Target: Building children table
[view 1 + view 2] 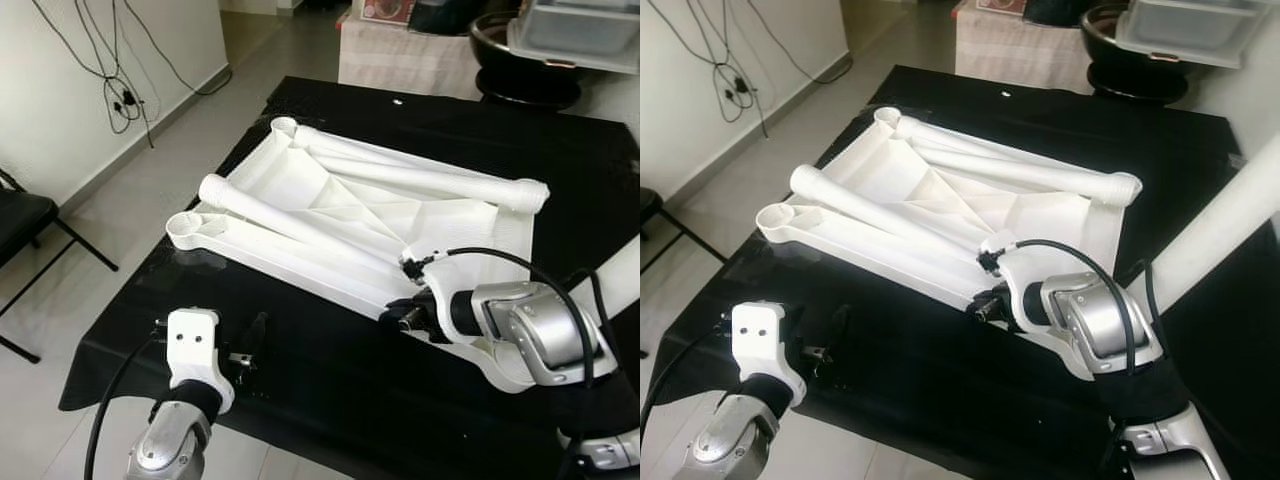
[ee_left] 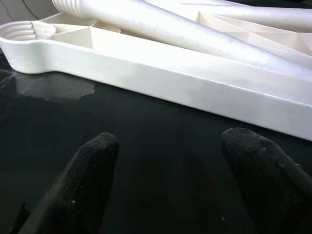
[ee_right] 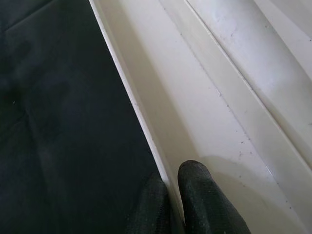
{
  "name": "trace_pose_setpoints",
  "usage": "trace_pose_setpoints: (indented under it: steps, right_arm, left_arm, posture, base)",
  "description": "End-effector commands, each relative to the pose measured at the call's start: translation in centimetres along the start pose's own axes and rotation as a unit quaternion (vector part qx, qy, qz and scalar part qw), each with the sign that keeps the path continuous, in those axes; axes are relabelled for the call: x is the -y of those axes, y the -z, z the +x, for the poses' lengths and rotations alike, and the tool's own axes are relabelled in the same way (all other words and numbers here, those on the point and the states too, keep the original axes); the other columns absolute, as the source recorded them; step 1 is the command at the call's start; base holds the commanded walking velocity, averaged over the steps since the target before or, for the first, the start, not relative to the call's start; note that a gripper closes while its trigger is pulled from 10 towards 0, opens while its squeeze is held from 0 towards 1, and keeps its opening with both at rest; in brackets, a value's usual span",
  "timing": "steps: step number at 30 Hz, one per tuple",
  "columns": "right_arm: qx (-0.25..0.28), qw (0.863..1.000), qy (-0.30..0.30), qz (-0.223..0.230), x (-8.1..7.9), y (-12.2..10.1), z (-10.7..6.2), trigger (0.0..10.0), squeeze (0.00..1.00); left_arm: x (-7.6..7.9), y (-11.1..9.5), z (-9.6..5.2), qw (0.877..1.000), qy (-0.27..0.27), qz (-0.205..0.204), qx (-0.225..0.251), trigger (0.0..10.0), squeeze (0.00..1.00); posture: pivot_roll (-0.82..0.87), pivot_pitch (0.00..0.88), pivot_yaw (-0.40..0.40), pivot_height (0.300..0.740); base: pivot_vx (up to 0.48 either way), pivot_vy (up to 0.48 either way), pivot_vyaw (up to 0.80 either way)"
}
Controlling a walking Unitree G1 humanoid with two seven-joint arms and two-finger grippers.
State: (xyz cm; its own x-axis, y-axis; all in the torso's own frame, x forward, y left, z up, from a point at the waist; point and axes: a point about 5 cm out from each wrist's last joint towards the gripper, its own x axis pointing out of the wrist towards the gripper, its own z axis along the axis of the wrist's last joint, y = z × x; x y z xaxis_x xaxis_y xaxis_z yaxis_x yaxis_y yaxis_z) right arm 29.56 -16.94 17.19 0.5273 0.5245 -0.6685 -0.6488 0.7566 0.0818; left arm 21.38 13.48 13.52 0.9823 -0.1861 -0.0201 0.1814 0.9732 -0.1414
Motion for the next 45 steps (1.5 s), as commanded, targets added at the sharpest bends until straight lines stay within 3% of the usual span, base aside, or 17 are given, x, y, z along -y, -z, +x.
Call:
trace_pose_setpoints:
  steps: [1,9,13,16,19,20,27,33,35,36,41,43,44,45]
  right_arm:
    - [0.013,1.000,0.001,0.012,0.4,0.0,-0.7,10.0,0.00]
    - [0.008,1.000,0.006,-0.011,0.3,0.1,-0.5,10.0,0.00]
    - [0.005,0.999,-0.003,-0.035,0.0,0.1,-0.5,10.0,0.00]
    - [-0.015,0.996,-0.015,-0.083,-0.7,0.6,-0.3,10.0,0.00]
    - [-0.014,0.996,-0.018,-0.089,-0.8,0.6,-0.3,10.0,0.00]
    - [-0.004,0.996,-0.036,-0.087,-1.3,0.5,-0.4,10.0,1.00]
    - [0.017,0.994,-0.046,-0.094,-1.4,0.2,-0.8,10.0,1.00]
    - [0.111,0.985,-0.067,-0.114,-2.0,-1.3,-1.9,10.0,1.00]
    - [0.150,0.977,-0.100,-0.116,-3.0,-1.6,-2.4,10.0,0.07]
    - [0.165,0.973,-0.111,-0.114,-3.5,-1.5,-2.6,10.0,0.00]
    - [0.207,0.964,-0.136,-0.093,-4.6,-1.5,-2.7,10.0,0.00]
    - [0.235,0.957,-0.150,-0.080,-5.1,-1.8,-2.9,10.0,0.00]
    - [0.269,0.947,-0.156,-0.081,-5.8,-2.1,-3.0,10.0,0.00]
    - [0.269,0.947,-0.156,-0.081,-5.8,-2.1,-3.0,10.0,0.00]
  left_arm:
    - [-0.1,0.5,-0.1,1.000,0.000,-0.004,-0.015,10.0,0.00]
    - [-0.2,0.5,-0.1,1.000,0.000,-0.003,-0.014,10.0,0.00]
    - [-0.2,0.5,-0.1,1.000,-0.001,-0.004,-0.014,10.0,0.00]
    - [-0.1,0.5,-0.1,1.000,-0.001,-0.004,-0.014,10.0,0.00]
    - [-0.1,0.5,-0.1,1.000,-0.001,-0.004,-0.014,10.0,0.00]
    - [-0.1,0.5,-0.1,1.000,-0.001,-0.004,-0.014,10.0,0.00]
    - [-0.1,0.5,-0.1,1.000,0.000,-0.005,-0.014,10.0,0.00]
    - [-0.2,0.4,-0.1,1.000,0.008,-0.003,-0.012,10.0,0.00]
    - [-0.3,0.4,-0.1,1.000,0.009,0.000,-0.010,10.0,0.00]
    - [-0.4,0.4,-0.2,1.000,0.007,0.003,-0.012,10.0,0.00]
    - [-0.5,0.3,-0.2,1.000,0.007,0.010,-0.013,10.0,0.00]
    - [-0.6,0.3,-0.2,1.000,0.006,0.011,-0.013,10.0,0.00]
    - [-0.8,0.3,-0.1,1.000,0.003,0.015,-0.016,10.0,0.00]
    - [-0.8,0.3,-0.1,1.000,0.003,0.015,-0.016,10.0,0.00]
  posture:
    - [-0.04,0.117,-0.040,0.740]
    - [-0.04,0.119,-0.041,0.740]
    - [-0.04,0.120,-0.042,0.740]
    - [-0.04,0.121,-0.044,0.740]
    - [-0.04,0.121,-0.044,0.740]
    - [-0.04,0.119,-0.044,0.740]
    - [-0.04,0.120,-0.040,0.740]
    - [-0.04,0.118,-0.032,0.740]
    - [-0.04,0.117,-0.030,0.740]
    - [-0.04,0.113,-0.026,0.740]
    - [-0.04,0.111,-0.023,0.740]
    - [-0.04,0.109,-0.018,0.740]
    - [-0.04,0.105,-0.014,0.740]
    - [-0.04,0.105,-0.014,0.740]
  base:
    - [0.000,0.000,-0.75]
    - [0.000,0.000,-0.74]
    - [0.000,0.000,-0.22]
    - [0.000,0.000,0.00]
    - [0.000,0.000,0.00]
    - [0.000,0.000,0.00]
    - [0.000,0.000,0.00]
    - [0.000,0.000,0.00]
    - [0.000,0.000,0.00]
    - [0.000,0.000,0.00]
    - [0.000,0.000,0.00]
    - [0.000,0.000,0.00]
    - [0.000,0.000,0.00]
    - [0.000,0.000,0.00]
